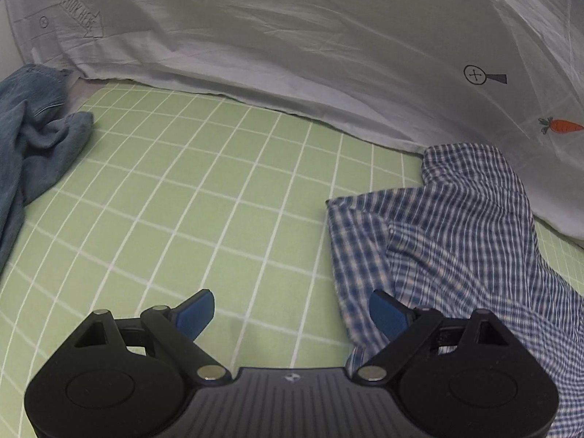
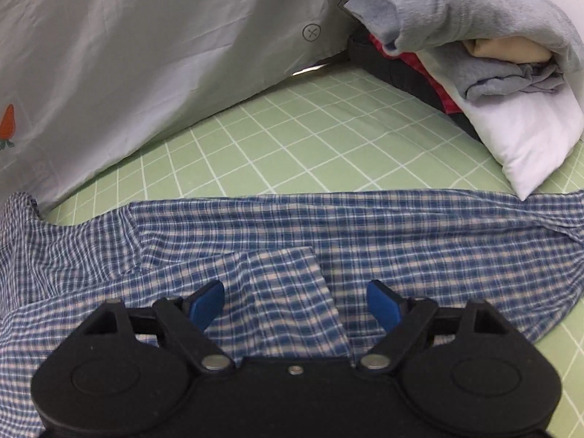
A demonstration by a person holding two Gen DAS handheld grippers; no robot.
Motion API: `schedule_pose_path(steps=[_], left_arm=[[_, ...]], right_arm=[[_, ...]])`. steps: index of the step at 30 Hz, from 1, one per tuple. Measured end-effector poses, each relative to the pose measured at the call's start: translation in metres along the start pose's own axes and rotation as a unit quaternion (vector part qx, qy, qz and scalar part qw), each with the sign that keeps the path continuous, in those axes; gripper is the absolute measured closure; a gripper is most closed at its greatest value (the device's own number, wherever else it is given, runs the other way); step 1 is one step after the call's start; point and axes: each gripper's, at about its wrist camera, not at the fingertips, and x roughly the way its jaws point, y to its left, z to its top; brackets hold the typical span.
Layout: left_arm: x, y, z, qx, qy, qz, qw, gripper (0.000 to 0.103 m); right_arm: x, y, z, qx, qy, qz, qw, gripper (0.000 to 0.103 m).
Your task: Fold clothes
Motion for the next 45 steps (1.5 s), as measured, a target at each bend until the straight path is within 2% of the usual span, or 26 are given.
schedule_pose_path(steps=[5, 8, 11, 12, 13, 15, 16, 17, 19, 22, 25, 28, 30, 32, 35, 39, 41, 42, 43, 45], left_arm=[[0.032, -0.008, 0.018, 0.002, 0.012, -0.034, 0.9993, 0.015], [0.043, -0.014, 0.026, 0.003, 0.011, -0.048, 0.9988, 0.015], [0.050, -0.018, 0.034, -0.002, -0.001, -0.061, 0.9982, 0.017], [0.051, -0.017, 0.036, -0.005, -0.005, -0.068, 0.9977, 0.017], [0.052, -0.017, 0.038, -0.011, -0.006, -0.075, 0.9971, 0.019], [0.054, -0.015, 0.042, -0.021, -0.008, -0.082, 0.9964, 0.021], [0.054, -0.015, 0.043, -0.025, -0.009, -0.083, 0.9962, 0.022], [0.055, -0.014, 0.045, -0.030, -0.010, -0.084, 0.9960, 0.024], [0.055, -0.013, 0.047, -0.039, -0.008, -0.091, 0.9950, 0.027], [0.055, -0.011, 0.048, -0.054, -0.002, -0.101, 0.9935, 0.027], [0.050, -0.010, 0.048, -0.066, -0.010, -0.092, 0.9935, 0.026], [0.044, 0.001, 0.039, -0.105, -0.015, -0.117, 0.9875, 0.026], [0.042, 0.004, 0.035, -0.115, -0.011, -0.129, 0.9848, 0.026], [0.046, -0.002, 0.029, -0.101, 0.000, -0.133, 0.9859, 0.026], [0.051, -0.017, 0.021, -0.068, 0.002, -0.135, 0.9885, 0.026], [0.060, -0.029, 0.025, -0.066, 0.001, -0.154, 0.9858, 0.028], [0.064, -0.035, 0.028, -0.064, -0.001, -0.160, 0.9851, 0.048], [0.067, -0.038, 0.029, -0.062, -0.002, -0.162, 0.9848, 0.081], [0.070, -0.039, 0.031, -0.062, -0.001, -0.158, 0.9855, 0.099], [0.071, -0.045, 0.038, -0.050, -0.014, -0.160, 0.9857, 0.100]], right_arm=[[0.008, 0.001, -0.001, -0.002, 0.002, -0.017, 1.000, 0.016], [0.007, -0.001, -0.001, 0.019, -0.001, -0.011, 1.000, 0.017], [0.007, 0.000, 0.002, 0.016, 0.000, 0.022, 1.000, 0.028], [0.006, 0.000, 0.003, 0.011, 0.003, 0.043, 0.999, 0.039], [0.006, 0.001, 0.004, 0.008, 0.007, 0.061, 0.998, 0.056], [0.008, 0.001, 0.008, 0.003, 0.017, 0.084, 0.996, 0.071], [0.006, 0.001, 0.010, -0.001, 0.012, 0.088, 0.996, 0.082], [0.004, 0.002, 0.011, -0.006, 0.008, 0.092, 0.996, 0.088], [0.000, 0.002, 0.015, -0.015, -0.003, 0.101, 0.995, 0.090], [-0.018, 0.002, 0.025, -0.015, -0.046, 0.108, 0.993, 0.092], [-0.036, 0.003, 0.040, -0.014, -0.100, 0.093, 0.990, 0.092], [-0.046, -0.002, 0.053, 0.012, -0.139, 0.066, 0.988, 0.092], [-0.047, -0.011, 0.058, 0.041, -0.142, 0.073, 0.986, 0.092], [-0.043, -0.017, 0.059, 0.058, -0.138, 0.076, 0.986, 0.092], [-0.036, -0.019, 0.059, 0.063, -0.128, 0.072, 0.987, 0.092], [-0.036, -0.022, 0.059, 0.067, -0.126, 0.073, 0.987, 0.092], [-0.036, -0.024, 0.058, 0.066, -0.125, 0.071, 0.987, 0.092], [-0.036, -0.025, 0.059, 0.066, -0.125, 0.070, 0.987, 0.092], [-0.036, -0.026, 0.059, 0.066, -0.125, 0.070, 0.987, 0.092], [-0.036, -0.027, 0.059, 0.067, -0.128, 0.071, 0.987, 0.092]])
